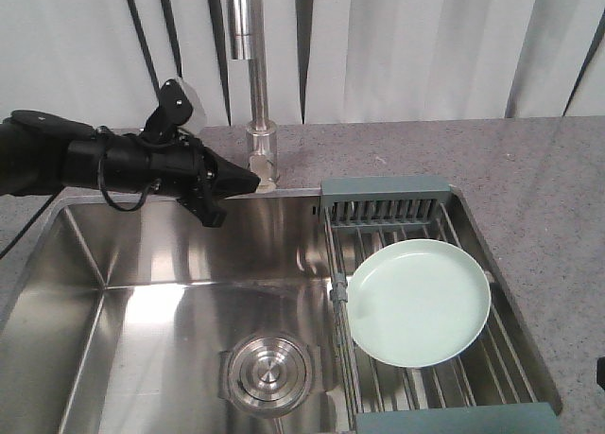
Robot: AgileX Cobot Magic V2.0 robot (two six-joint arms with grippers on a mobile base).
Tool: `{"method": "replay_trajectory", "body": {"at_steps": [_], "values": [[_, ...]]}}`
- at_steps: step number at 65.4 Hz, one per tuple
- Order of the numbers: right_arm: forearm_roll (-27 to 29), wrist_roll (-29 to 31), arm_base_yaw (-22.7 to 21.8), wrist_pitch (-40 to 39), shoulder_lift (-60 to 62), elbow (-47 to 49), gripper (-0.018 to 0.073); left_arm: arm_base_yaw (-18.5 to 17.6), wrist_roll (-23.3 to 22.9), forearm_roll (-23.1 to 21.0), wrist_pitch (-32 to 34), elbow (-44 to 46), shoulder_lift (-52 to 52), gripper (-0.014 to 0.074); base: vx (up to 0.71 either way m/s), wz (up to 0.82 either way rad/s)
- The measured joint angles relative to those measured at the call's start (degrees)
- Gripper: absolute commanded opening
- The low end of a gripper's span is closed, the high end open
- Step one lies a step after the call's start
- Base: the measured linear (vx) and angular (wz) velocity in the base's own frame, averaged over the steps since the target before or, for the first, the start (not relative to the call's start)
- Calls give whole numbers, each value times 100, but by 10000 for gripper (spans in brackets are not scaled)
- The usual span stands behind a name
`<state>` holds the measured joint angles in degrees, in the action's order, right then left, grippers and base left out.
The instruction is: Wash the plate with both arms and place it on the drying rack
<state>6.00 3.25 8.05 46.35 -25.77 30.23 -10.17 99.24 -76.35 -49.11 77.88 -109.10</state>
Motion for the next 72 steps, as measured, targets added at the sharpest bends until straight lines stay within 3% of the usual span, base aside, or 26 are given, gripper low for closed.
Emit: {"method": "replay_trajectory", "body": {"at_steps": [24,55,63,72], "values": [[0,0,0,5,0,0,239,-197,12,-4,106,886,-744,-8,0,0],[0,0,0,5,0,0,239,-238,139,26,588,1641,-805,-8,0,0],[0,0,0,5,0,0,239,-231,212,-24,1026,1870,-805,-8,0,0],[6,0,0,11,0,0,239,-201,201,-50,841,2099,-805,-8,0,0]]}}
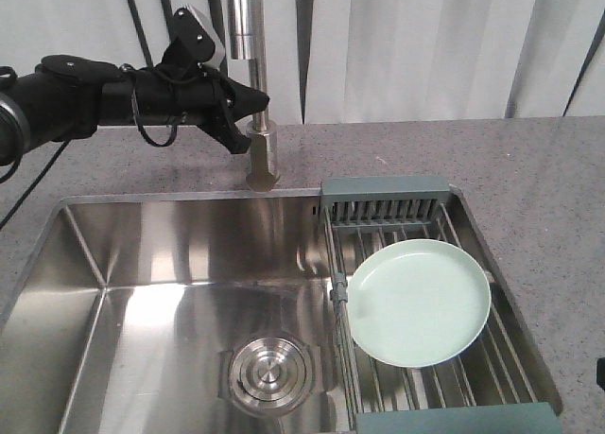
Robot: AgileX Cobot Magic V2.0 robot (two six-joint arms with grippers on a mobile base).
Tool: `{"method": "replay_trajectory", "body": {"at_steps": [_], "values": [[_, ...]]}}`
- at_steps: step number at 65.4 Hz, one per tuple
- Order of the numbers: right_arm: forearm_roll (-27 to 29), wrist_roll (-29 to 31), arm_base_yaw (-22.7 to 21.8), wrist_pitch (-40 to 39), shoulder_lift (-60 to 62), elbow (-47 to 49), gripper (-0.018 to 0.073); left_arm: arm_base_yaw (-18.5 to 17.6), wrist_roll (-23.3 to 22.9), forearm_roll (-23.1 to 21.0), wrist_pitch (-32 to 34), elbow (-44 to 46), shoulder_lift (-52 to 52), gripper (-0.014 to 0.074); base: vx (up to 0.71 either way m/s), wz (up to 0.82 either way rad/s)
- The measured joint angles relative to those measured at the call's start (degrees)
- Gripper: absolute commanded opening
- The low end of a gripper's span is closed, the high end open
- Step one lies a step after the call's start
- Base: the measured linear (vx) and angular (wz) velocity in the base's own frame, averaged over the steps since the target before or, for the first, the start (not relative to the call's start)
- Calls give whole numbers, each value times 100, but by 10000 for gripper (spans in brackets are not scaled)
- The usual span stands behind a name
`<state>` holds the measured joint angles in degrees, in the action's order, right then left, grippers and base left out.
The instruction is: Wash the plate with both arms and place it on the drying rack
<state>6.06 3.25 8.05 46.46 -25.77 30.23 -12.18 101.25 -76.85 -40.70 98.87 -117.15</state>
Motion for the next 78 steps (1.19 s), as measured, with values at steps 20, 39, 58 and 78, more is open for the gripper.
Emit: {"method": "replay_trajectory", "body": {"at_steps": [20,39,58,78], "values": [[0,0,0,6,0,0,239,-6,-1168,749,-324,110,72,-7,0,0],[0,0,0,6,0,0,239,-6,-4083,3046,-257,110,765,-7,0,0],[0,0,0,6,0,0,239,-6,-7782,5745,-1010,110,1458,-7,0,0],[0,0,0,6,0,0,239,-6,-9234,7039,-1043,-1134,2730,-7,0,0]]}}
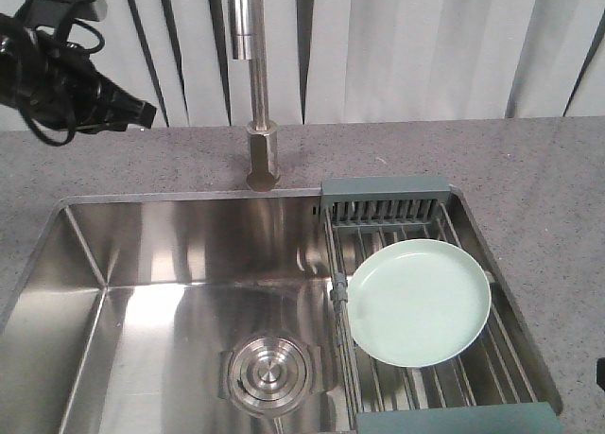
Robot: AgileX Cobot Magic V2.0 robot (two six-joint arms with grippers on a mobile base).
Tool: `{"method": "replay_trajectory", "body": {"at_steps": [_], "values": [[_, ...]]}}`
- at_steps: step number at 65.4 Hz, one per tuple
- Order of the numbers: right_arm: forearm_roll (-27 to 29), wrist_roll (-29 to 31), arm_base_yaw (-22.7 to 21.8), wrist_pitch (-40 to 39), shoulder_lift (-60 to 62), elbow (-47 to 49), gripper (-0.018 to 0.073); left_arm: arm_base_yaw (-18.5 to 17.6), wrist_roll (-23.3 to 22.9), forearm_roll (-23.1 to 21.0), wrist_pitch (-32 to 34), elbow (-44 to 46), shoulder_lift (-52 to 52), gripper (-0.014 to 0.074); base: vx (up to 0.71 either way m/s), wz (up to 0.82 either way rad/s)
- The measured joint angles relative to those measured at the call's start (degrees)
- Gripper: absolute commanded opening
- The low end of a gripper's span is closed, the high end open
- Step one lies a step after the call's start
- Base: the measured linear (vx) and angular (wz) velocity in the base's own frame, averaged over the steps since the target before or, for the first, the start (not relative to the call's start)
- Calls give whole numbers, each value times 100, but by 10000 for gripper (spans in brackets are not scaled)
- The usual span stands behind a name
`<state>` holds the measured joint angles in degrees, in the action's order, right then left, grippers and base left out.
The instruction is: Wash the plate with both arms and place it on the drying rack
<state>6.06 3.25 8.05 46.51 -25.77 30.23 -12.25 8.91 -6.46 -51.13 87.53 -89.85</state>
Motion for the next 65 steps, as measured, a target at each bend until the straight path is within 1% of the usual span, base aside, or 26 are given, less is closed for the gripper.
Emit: {"method": "replay_trajectory", "body": {"at_steps": [4,10,16,21,25,32,50,65], "values": [[0,0,0,0,0,0,239,6,-92,90,279,-496,314,-7,0,0],[0,0,0,0,0,0,239,111,-284,135,657,-1198,820,-7,0,0],[0,0,0,0,0,0,239,328,-468,164,907,-1897,1264,-7,0,0],[0,0,0,0,0,0,239,485,-514,175,1004,-2356,1565,-7,0,0],[0,0,0,0,0,0,239,616,-537,188,1035,-2779,1874,-7,0,0],[0,0,0,0,0,0,239,717,-549,193,1077,-3358,2369,-7,0,0],[0,0,0,0,0,0,239,718,-554,187,1166,-4522,3896,-7,0,0],[0,0,0,4,0,0,239,718,-554,187,1048,-5124,5361,-7,0,0]]}}
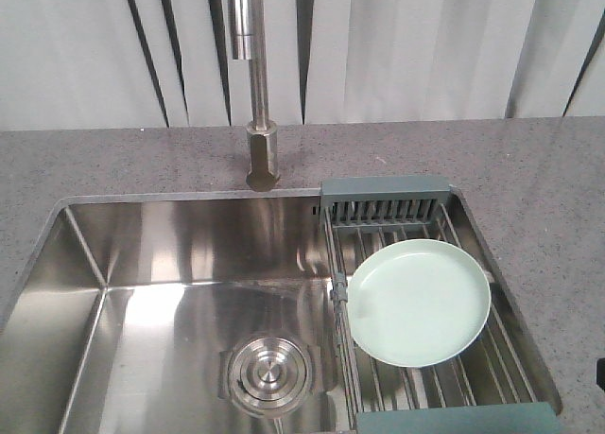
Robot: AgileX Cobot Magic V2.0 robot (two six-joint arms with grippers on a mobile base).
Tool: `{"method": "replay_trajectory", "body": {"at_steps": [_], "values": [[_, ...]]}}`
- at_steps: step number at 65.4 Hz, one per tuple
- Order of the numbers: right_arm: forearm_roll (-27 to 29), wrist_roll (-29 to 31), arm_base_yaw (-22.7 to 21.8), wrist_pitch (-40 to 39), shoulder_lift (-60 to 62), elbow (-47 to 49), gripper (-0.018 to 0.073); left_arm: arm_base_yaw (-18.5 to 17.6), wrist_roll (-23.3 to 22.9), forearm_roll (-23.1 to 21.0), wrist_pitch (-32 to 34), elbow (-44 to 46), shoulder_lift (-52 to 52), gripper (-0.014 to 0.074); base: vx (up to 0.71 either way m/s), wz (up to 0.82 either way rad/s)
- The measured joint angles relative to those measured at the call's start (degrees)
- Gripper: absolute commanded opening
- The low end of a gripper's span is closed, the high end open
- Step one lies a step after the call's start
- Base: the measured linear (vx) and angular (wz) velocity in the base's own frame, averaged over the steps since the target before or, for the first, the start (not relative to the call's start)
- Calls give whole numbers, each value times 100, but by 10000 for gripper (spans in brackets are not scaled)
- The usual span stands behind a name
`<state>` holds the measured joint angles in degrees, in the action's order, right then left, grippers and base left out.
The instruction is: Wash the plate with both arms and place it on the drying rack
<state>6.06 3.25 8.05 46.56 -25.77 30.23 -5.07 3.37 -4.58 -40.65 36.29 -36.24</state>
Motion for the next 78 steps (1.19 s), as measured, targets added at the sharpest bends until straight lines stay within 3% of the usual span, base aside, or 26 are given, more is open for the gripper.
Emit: {"method": "replay_trajectory", "body": {"at_steps": [18,47,78], "values": [[0,0,0,0,0,0,239,0,0,0,-96,-208,974,-7,0,0],[0,0,0,0,0,0,239,5,11,153,-87,-275,1059,-7,0,0],[17,0,0,2,0,0,239,641,-17,316,2353,-3064,3476,-7,0,0]]}}
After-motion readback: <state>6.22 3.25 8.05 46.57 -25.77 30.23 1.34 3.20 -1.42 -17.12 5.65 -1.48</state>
